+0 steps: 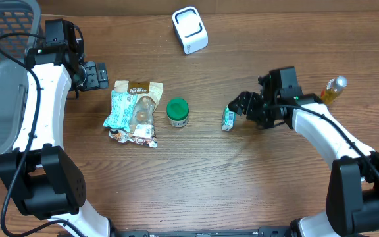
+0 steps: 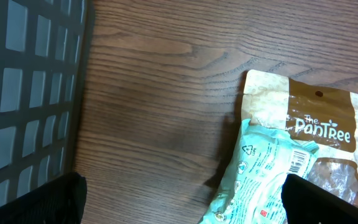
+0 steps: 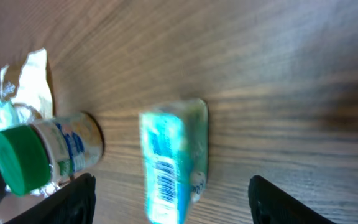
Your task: Scan the item barcode
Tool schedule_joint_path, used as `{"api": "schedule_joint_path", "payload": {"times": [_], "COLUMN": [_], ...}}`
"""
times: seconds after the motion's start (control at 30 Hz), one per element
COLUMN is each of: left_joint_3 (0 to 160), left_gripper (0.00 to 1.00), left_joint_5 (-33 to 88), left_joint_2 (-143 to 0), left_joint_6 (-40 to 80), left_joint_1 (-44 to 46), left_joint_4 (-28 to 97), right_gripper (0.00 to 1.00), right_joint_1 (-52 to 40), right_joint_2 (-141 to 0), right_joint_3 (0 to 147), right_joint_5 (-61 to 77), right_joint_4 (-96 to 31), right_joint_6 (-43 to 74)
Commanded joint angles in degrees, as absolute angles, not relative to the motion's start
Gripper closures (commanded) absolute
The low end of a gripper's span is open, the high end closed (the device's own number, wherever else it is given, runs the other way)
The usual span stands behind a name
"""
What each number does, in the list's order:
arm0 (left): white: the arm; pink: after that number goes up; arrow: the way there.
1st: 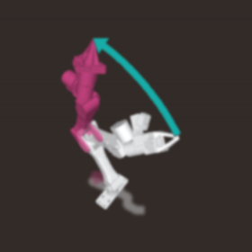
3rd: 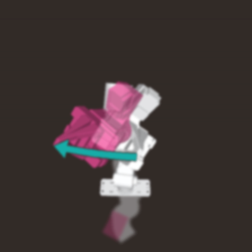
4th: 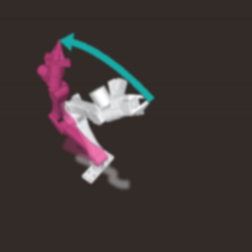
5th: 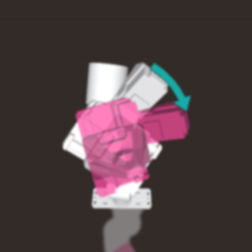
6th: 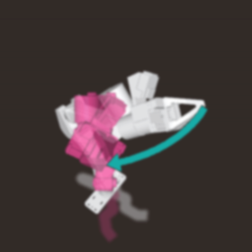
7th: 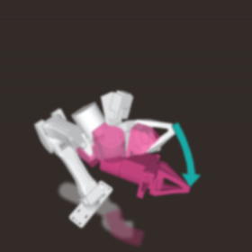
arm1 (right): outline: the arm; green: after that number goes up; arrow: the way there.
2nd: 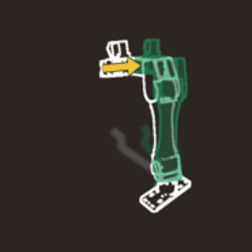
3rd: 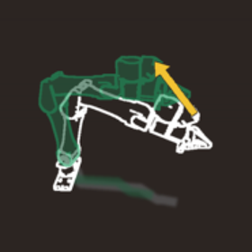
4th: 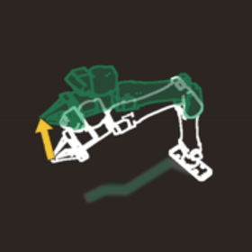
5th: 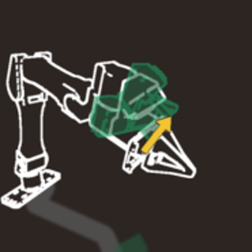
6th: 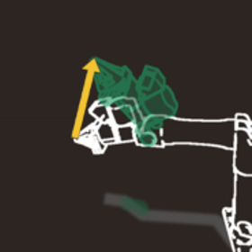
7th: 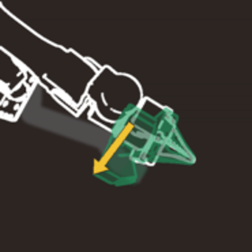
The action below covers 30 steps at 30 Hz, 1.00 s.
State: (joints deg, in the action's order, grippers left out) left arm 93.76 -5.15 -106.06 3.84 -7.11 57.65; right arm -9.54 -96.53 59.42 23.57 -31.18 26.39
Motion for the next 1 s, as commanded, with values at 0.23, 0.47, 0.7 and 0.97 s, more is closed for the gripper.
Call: {"api": "schedule_joint_path", "payload": {"times": [0.23, 0.47, 0.7, 0.97], "left_joint_3": [94.8, 94.8, 94.8, 94.8], "left_gripper": [0.00, 0.00, 0.01, 0.00], "left_joint_5": [-4.8, -4.8, -4.8, -4.8], "left_joint_2": [-105.0, -105.0, -105.0, -105.0], "left_joint_6": [2.8, 2.8, 2.8, 2.8], "left_joint_1": [-6.7, -6.7, -6.7, -6.7], "left_joint_4": [57.6, 57.6, 57.6, 57.6], "right_gripper": [0.14, 0.00, 0.00, 0.05], "right_joint_1": [-23.2, -26.6, -26.3, -26.3], "right_joint_2": [-94.8, -99.1, -102.4, -102.4], "right_joint_3": [66.2, 65.8, 65.8, 65.8], "right_joint_5": [-5.1, -9.0, -8.9, -9.0], "right_joint_4": [-38.1, -36.9, -35.5, -35.7], "right_joint_6": [25.1, 25.5, 25.5, 25.7]}}
